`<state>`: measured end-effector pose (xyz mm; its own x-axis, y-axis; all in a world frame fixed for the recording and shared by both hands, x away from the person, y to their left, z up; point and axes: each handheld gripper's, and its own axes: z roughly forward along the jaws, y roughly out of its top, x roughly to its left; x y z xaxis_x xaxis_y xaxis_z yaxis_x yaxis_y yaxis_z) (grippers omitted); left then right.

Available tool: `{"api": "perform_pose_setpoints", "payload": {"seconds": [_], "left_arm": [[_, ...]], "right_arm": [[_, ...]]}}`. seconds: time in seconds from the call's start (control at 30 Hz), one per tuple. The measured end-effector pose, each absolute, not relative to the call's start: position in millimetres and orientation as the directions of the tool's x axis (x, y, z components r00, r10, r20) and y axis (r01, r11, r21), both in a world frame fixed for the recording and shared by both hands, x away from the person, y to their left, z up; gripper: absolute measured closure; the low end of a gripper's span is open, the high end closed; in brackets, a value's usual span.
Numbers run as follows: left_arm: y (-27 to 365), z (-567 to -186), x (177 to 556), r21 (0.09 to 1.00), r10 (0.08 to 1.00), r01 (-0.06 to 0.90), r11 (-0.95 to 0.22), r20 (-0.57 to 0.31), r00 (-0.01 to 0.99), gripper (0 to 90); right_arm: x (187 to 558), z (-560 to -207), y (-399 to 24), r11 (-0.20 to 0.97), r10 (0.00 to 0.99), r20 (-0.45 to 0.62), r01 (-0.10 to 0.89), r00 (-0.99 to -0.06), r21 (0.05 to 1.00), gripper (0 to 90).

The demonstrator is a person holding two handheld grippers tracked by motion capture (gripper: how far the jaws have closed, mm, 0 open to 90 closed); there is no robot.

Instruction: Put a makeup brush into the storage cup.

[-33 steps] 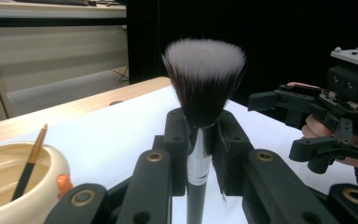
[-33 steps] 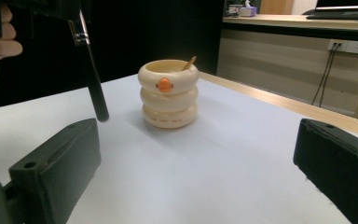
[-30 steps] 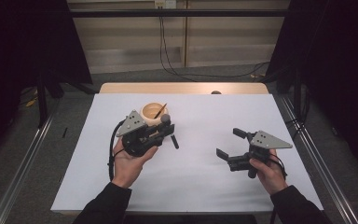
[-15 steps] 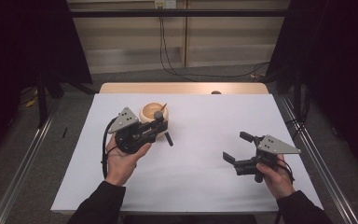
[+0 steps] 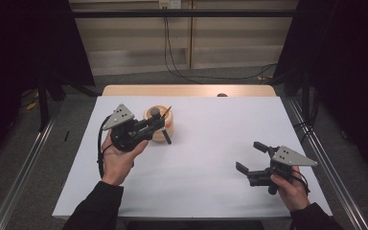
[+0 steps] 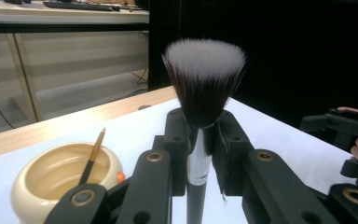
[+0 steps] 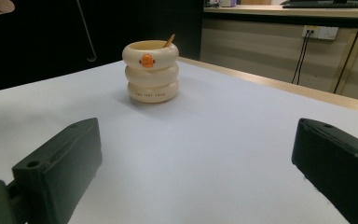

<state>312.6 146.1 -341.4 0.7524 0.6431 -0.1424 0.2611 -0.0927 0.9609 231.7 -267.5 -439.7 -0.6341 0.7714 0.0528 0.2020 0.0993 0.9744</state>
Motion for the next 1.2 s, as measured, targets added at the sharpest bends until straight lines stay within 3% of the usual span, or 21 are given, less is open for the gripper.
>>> {"api": "perform_pose_setpoints", "payload": {"seconds": [1.2], "left_arm": [[164.7,-309.2,359.6,0.971,0.715,0.23,-0.061,-0.118,0.689,77.4]], "right_arm": [[231.5,-444.1,-265.9,0.088,0.77,0.066,0.208,-0.635,0.974,0.0]]}}
